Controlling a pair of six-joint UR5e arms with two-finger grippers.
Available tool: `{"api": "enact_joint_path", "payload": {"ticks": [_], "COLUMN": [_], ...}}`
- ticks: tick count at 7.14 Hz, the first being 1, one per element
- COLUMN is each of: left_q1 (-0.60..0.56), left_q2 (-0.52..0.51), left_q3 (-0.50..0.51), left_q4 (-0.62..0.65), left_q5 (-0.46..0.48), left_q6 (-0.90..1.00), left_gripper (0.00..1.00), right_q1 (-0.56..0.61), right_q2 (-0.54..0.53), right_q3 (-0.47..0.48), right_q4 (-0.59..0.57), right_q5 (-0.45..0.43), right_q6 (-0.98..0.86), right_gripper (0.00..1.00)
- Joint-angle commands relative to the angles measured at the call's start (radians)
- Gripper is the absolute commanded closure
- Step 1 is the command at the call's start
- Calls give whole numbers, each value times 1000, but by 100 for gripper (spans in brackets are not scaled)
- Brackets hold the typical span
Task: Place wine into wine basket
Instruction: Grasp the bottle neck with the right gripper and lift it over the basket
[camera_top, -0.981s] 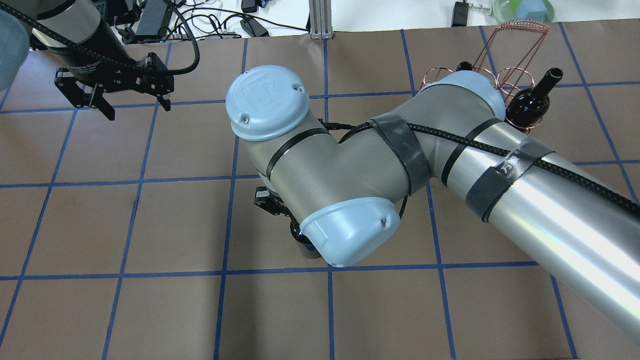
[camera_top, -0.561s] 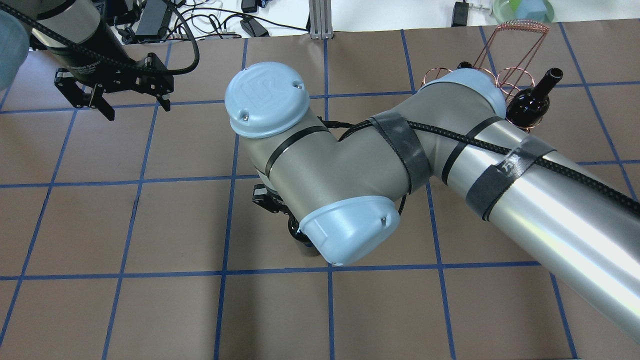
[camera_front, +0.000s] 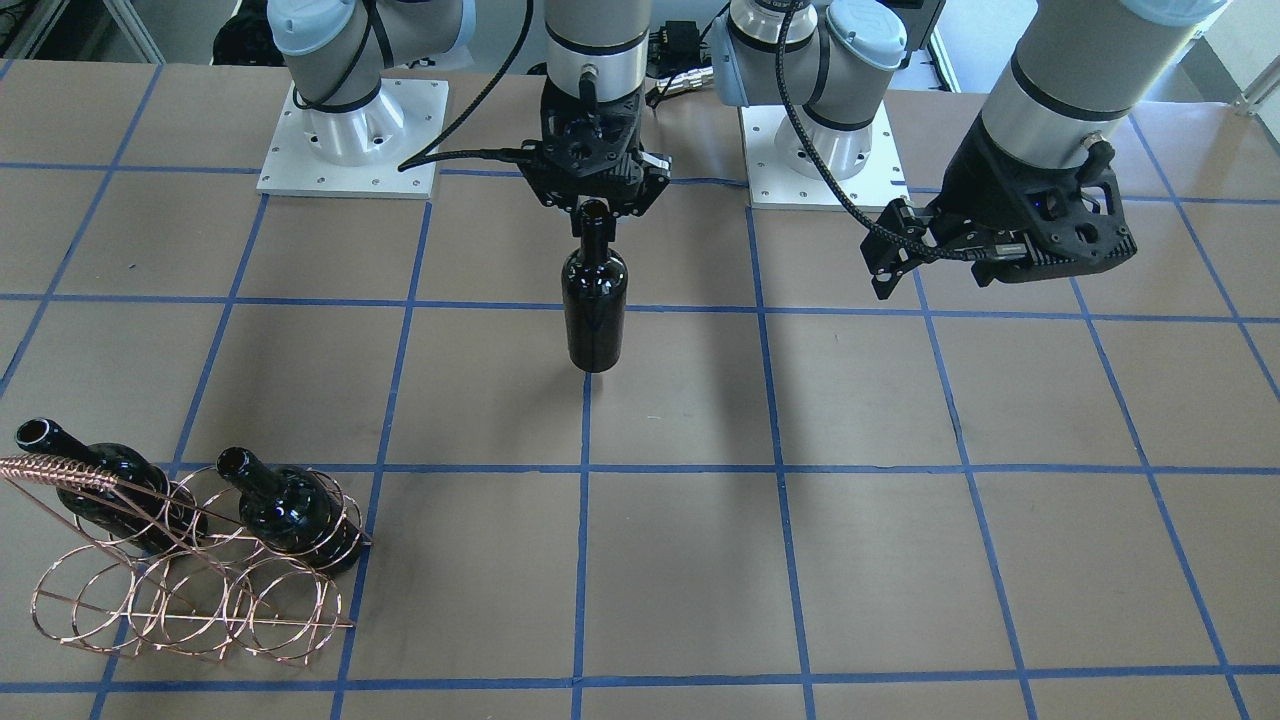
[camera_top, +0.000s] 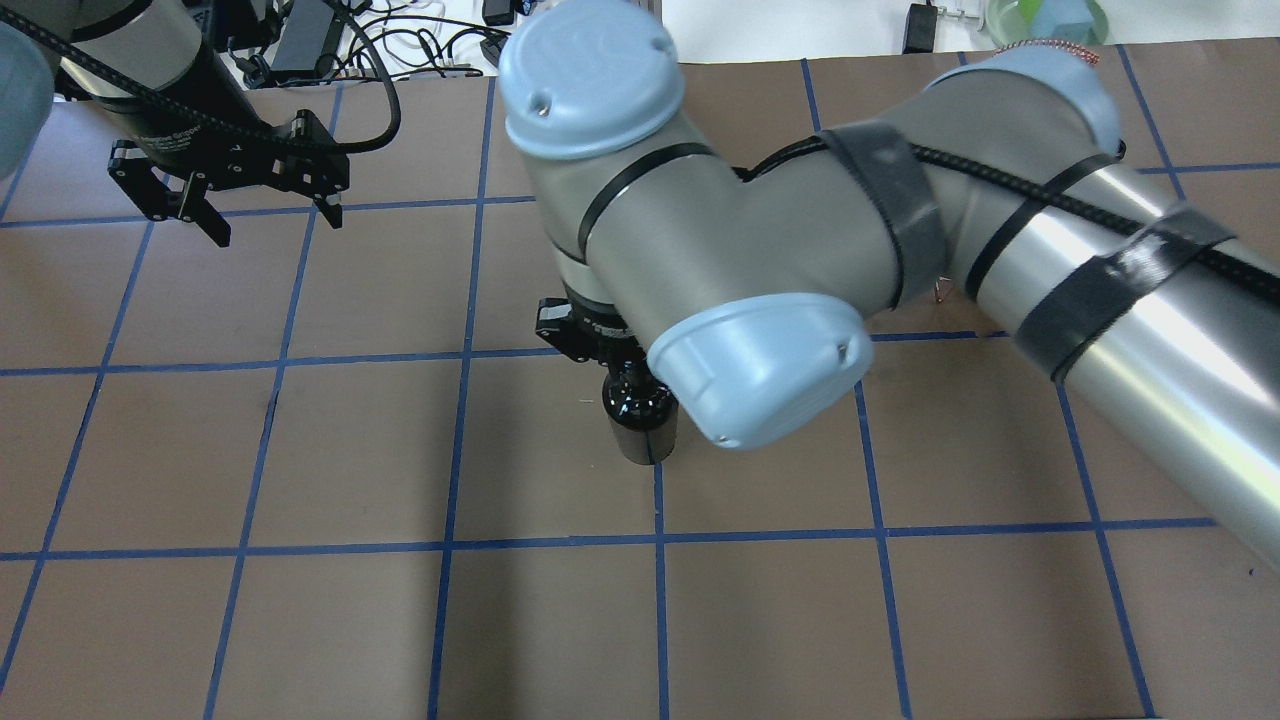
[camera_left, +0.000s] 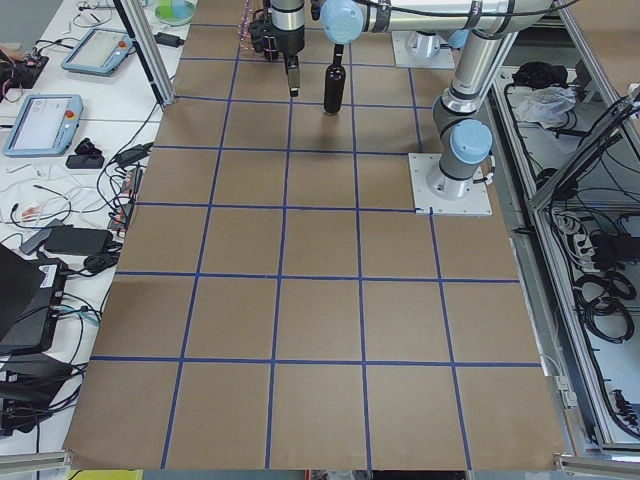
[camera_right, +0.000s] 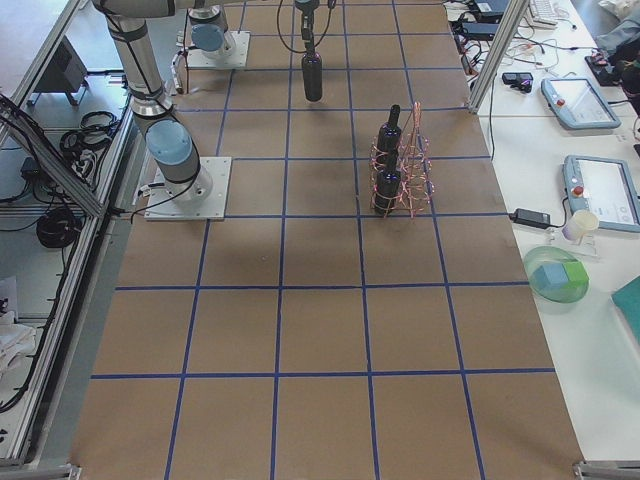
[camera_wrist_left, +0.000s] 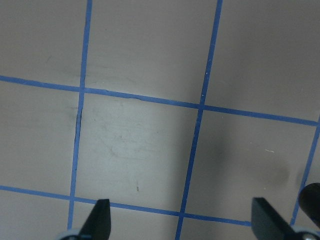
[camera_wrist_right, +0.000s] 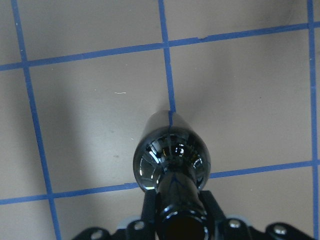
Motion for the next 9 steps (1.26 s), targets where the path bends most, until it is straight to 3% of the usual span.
{"api": "enact_joint_path", "payload": {"ticks": [1,4,6,8,9], "left_q1": [-12,-58,-81,-81,-81], "left_q2": [7,22,24,21,20], "left_q3": [-1,4,5,4,4], "left_q4": [-23,-21,-6,-1,9], "left_q5": [-2,-1,1,-1,1], "left_q6": [0,0,0,19,98], "left_gripper": [0,0,0,0,0], "right_q1": [-219,-526,-625,-625,-625], "right_q2": [-88,-123,-113,63,114], "right_q3": [-4,-10,-41,-305,-381], "right_q4": [167,173,127,173,191], "right_q5": [-7,-51,-41,-26,-23], "right_q6": [-326,-635,-686,-697,-700], "right_gripper": [90,97,100,100,100]}}
